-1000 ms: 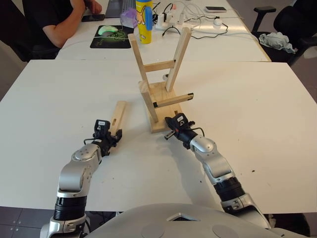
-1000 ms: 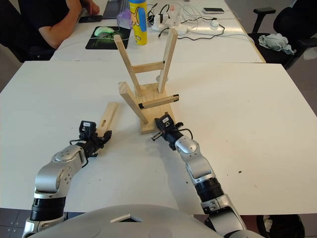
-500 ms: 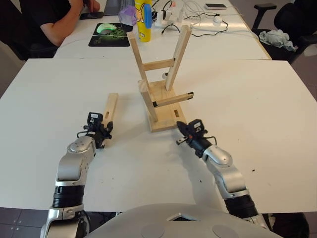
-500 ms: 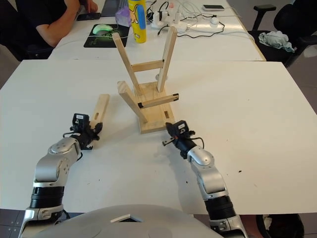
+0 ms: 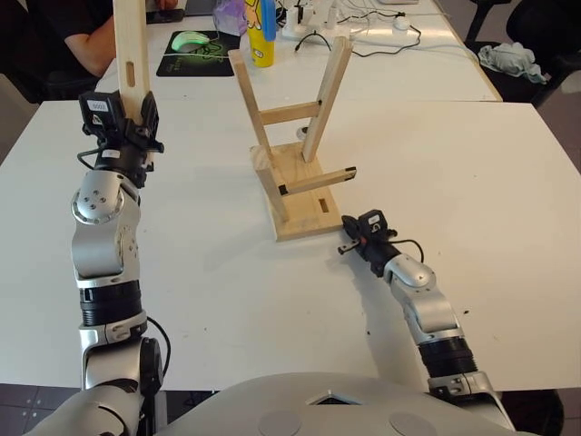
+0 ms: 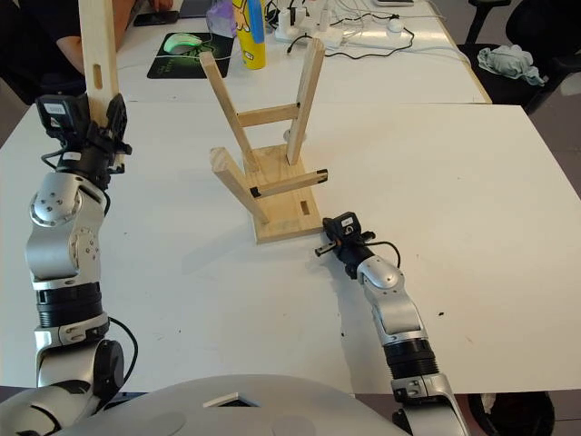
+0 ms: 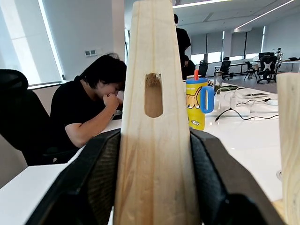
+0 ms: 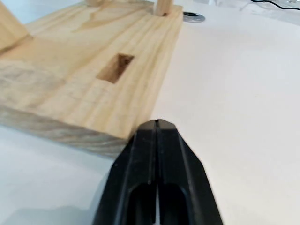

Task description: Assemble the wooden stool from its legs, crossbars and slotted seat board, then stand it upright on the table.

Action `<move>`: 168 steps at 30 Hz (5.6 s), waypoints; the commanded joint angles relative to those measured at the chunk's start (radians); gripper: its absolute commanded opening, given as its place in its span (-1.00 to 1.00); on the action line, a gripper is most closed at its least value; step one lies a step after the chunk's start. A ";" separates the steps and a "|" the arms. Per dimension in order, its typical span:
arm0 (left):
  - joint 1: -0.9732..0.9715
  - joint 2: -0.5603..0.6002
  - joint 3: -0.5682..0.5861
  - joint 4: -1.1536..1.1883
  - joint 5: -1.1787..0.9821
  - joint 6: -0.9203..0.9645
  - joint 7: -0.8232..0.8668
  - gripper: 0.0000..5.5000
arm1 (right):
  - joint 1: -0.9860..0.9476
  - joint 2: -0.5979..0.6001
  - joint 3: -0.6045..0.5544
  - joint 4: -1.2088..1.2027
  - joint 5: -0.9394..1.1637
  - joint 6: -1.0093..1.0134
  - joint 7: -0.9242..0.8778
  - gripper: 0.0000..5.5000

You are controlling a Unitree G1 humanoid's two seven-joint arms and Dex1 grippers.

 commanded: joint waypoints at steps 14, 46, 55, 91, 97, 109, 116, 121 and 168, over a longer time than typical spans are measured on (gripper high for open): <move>-0.202 0.048 0.027 -0.116 -0.228 0.058 -0.174 -0.25 | 0.045 -0.074 -0.012 0.011 0.042 -0.011 0.126 -1.00; -0.316 0.332 -0.037 -0.364 -1.293 0.736 -0.381 -0.25 | -0.456 -0.412 -0.511 -0.449 1.712 0.712 0.086 0.22; -0.304 0.300 -0.126 -0.369 -1.271 0.721 -0.374 -0.25 | -0.434 -0.467 -0.489 -0.469 1.789 0.720 0.129 0.22; -0.094 0.350 -0.216 -0.416 -1.206 0.735 -0.489 -0.25 | -0.300 -0.520 -0.473 -0.402 1.494 0.771 0.427 0.22; -0.076 0.351 -0.228 -0.419 -1.182 0.735 -0.510 -0.25 | -0.295 -0.502 -0.457 -0.413 1.508 0.771 0.419 0.22; -0.060 0.349 -0.231 -0.428 -1.163 0.738 -0.521 -0.25 | -0.293 -0.511 -0.444 -0.411 1.495 0.775 0.430 -0.24; -0.051 0.340 -0.243 -0.448 -1.085 0.700 -0.516 -0.25 | -0.285 -0.511 -0.439 -0.418 1.477 0.777 0.434 -0.24; -0.043 0.293 -0.217 -0.445 -1.104 0.672 -0.466 0.00 | -0.269 -0.511 -0.433 -0.417 1.428 0.772 0.433 -0.24; 0.357 0.042 -0.669 -0.061 0.217 0.063 -0.205 -1.00 | -0.338 -0.679 -0.467 -0.097 0.974 0.729 0.749 -0.24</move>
